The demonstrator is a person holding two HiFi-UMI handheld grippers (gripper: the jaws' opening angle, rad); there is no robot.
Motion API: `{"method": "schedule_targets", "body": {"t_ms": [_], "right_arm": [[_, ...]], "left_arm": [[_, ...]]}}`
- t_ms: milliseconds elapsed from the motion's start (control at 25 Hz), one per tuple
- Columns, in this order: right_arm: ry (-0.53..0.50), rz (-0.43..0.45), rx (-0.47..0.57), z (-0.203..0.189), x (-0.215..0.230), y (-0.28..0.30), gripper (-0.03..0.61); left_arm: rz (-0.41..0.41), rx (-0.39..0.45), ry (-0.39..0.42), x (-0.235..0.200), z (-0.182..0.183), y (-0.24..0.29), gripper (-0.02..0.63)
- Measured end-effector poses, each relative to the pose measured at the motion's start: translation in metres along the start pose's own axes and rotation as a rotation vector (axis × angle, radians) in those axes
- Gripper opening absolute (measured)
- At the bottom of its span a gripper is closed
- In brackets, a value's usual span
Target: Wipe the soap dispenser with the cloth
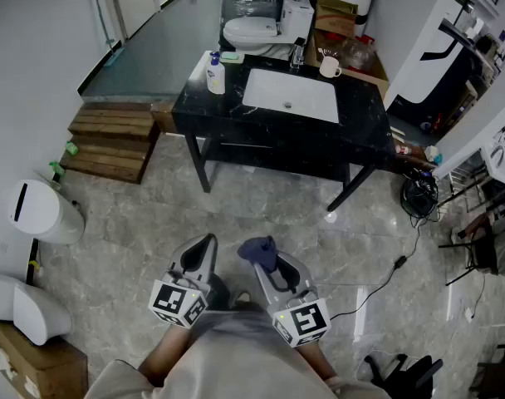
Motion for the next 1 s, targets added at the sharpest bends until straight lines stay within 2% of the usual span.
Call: {"method": "schedule_targets", "body": {"t_ms": [520, 1000], "right_arm": [[0.044, 0.001, -0.006, -0.005, 0.008, 0.008, 0.127], [0.052, 0.049, -0.03, -0.003, 0.035, 0.093, 0.132]], "left_arm": [[-0.012, -0.03, -0.025, -0.003, -0.002, 0.012, 0.005], [-0.023, -0.038, -0.088, -0.068, -0.003, 0.071, 0.005]]}}
Point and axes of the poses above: the fingertips, and each gripper's own axes: y forward along the fingers, x to its right, z out of its top, the point moved 2 cm from there along -y, backward along the fingers, and after that the axes turned 11 degrees about x, right-handed, at the moved point
